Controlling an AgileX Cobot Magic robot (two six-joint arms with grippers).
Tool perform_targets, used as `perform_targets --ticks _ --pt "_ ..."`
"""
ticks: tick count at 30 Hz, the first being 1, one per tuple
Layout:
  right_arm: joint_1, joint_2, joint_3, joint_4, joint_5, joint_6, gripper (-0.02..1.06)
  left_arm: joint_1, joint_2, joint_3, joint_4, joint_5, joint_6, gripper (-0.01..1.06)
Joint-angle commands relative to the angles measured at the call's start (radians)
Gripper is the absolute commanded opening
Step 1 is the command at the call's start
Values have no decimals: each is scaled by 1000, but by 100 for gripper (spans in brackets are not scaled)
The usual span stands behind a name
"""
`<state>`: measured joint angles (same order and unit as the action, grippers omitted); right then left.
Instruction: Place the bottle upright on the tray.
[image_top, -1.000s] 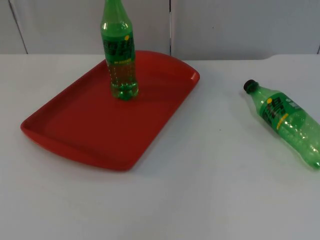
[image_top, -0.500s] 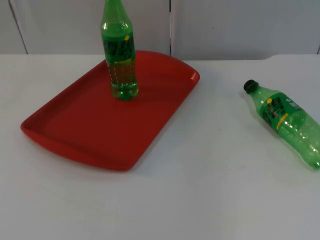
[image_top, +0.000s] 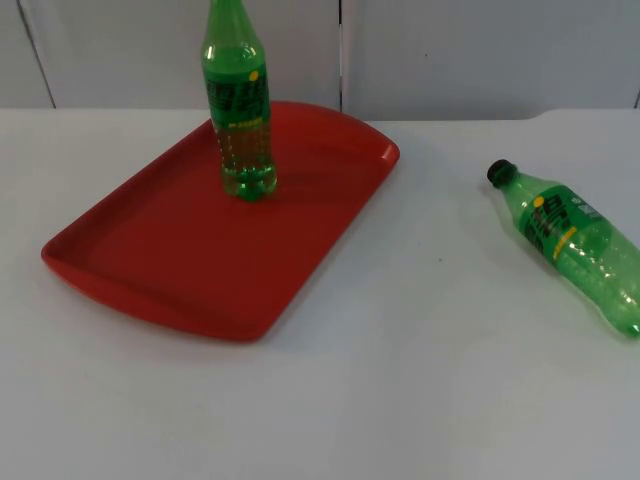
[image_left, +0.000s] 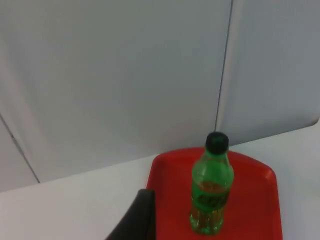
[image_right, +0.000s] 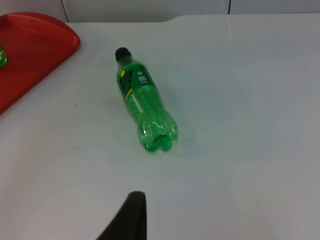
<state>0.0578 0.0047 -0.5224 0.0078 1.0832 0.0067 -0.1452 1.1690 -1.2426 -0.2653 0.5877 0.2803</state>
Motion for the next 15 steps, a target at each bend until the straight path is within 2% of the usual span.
perform_targets --ticks 1,15 --pt "-6 -5 6 3 -6 1 104 -5 -27 32 -7 -29 -10 98" --pt "-6 -5 6 3 -6 1 104 -5 -275 294 -4 -88 -10 98"
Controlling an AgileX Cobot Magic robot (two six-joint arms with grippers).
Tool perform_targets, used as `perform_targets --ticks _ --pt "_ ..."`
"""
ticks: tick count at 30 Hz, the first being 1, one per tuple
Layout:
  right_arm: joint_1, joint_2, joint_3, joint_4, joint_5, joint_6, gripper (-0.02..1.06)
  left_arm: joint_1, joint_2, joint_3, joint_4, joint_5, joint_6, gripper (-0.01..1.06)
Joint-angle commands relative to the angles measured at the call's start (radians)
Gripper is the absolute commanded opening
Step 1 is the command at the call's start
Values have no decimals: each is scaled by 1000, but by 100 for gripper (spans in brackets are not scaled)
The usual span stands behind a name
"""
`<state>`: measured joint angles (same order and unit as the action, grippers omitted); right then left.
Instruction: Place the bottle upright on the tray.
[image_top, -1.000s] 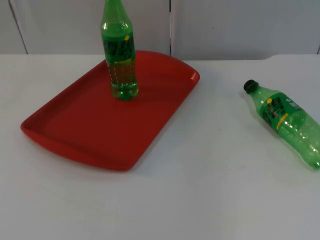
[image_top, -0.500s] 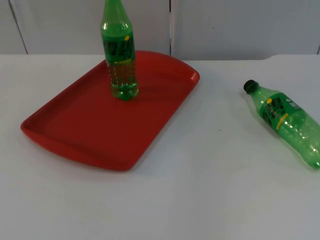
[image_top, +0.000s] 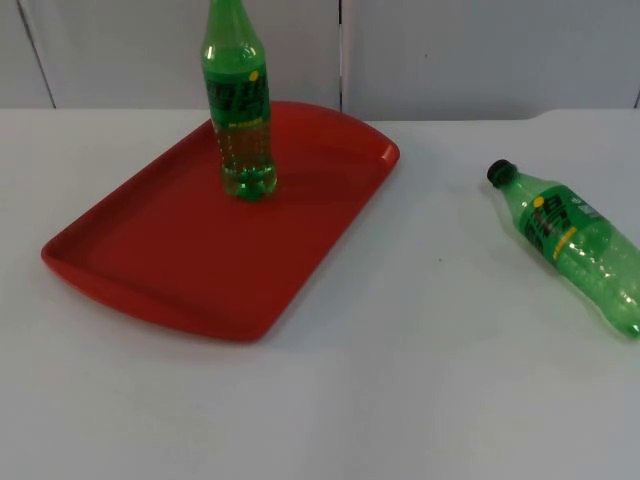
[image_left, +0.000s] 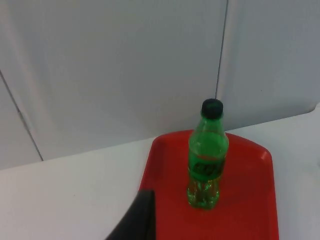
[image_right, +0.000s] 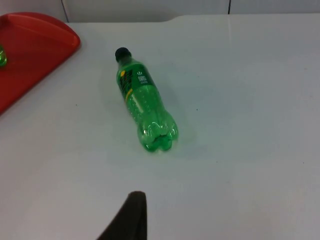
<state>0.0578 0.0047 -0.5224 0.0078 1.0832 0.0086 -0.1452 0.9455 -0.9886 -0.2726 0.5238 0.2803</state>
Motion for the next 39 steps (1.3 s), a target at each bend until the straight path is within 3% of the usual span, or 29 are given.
perform_targets --ticks 1,14,21,26,34,39 --pt "-6 -5 6 3 -6 -1 104 -5 -79 62 4 -25 -10 98" --pt "-6 -5 6 3 -6 -1 104 -5 -320 231 4 -11 -80 98" --pt "-6 -5 6 3 -6 -1 104 -5 -426 233 24 103 -80 98" --pt "-6 -5 6 3 -6 -1 104 -5 -536 235 53 232 -80 98" --pt "-6 -5 6 3 -6 -1 104 -5 -688 304 60 293 -80 98" --pt "-6 -5 6 3 -6 -1 104 -5 -774 337 137 384 -80 98"
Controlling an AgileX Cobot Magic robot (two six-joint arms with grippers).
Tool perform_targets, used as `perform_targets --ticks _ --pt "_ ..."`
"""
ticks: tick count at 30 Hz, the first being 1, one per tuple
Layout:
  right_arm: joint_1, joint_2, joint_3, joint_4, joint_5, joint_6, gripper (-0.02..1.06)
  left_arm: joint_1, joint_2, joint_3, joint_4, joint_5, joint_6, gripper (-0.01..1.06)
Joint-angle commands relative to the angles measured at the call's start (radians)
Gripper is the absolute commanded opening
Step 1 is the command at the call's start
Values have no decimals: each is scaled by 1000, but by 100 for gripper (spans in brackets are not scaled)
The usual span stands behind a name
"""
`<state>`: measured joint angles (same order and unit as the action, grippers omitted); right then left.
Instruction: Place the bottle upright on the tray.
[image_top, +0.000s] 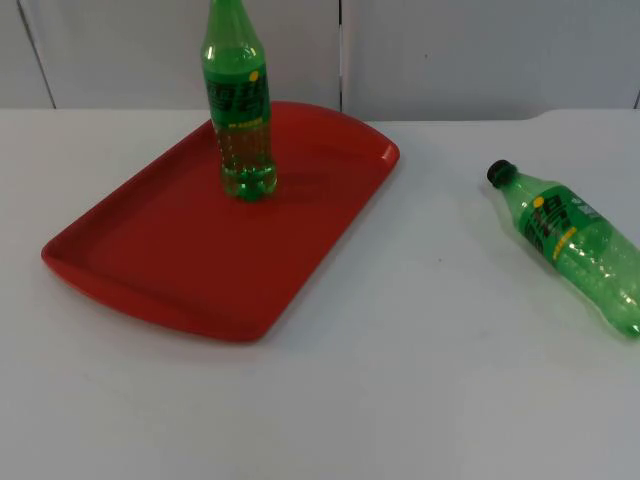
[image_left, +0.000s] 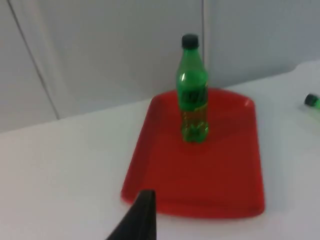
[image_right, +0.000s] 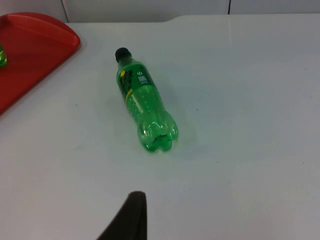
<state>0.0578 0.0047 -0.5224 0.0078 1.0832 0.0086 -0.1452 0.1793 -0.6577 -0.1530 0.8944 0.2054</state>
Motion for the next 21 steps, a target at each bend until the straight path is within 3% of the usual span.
perform_targets --ticks 1,6,11,21 --pt "-6 -5 6 3 -6 -1 104 -5 -30 5 35 38 -5 98" --pt "-6 -5 6 3 -6 -1 104 -5 -118 5 90 92 -107 98" --pt "-6 -5 6 3 -6 -1 104 -5 -175 13 88 138 -109 98" --pt "-6 -5 6 3 -8 0 104 -5 -179 130 108 141 -150 98"
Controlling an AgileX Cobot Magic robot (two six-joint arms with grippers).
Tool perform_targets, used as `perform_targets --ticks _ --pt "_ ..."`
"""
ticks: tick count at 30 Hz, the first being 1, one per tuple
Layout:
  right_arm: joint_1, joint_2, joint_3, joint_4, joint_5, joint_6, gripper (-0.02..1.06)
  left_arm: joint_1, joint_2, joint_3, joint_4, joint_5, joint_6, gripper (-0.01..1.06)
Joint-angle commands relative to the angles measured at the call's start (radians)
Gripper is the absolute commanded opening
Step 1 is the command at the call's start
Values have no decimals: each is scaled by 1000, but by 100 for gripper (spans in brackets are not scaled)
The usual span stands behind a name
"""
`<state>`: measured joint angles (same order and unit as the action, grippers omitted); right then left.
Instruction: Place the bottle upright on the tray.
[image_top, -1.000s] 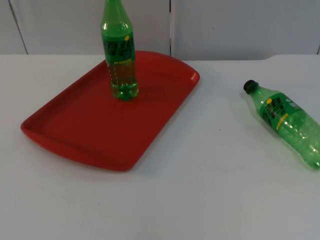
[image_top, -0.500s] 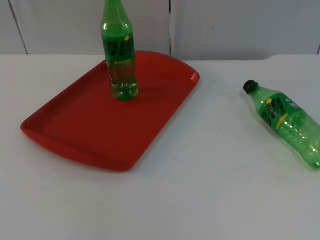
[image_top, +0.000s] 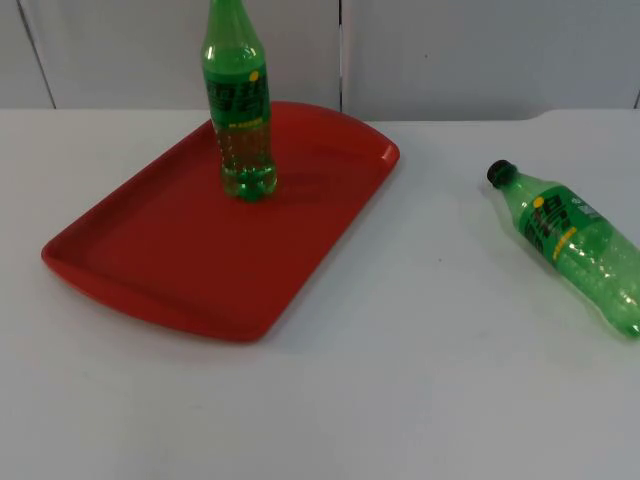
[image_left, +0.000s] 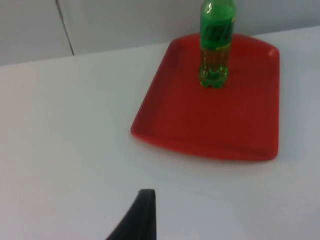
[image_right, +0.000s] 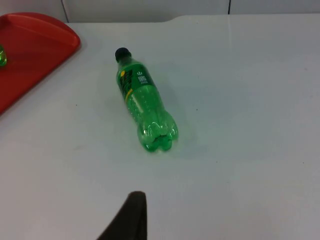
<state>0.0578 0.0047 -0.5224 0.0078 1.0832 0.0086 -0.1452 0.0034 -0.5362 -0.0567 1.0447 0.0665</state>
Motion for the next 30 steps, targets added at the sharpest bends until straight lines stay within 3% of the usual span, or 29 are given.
perform_targets --ticks 1,30 --pt "-6 -5 6 3 -8 0 104 -5 -3 15 18 -14 -20 98" --pt "-6 -5 6 3 -8 0 104 -5 -3 43 8 30 -22 98"
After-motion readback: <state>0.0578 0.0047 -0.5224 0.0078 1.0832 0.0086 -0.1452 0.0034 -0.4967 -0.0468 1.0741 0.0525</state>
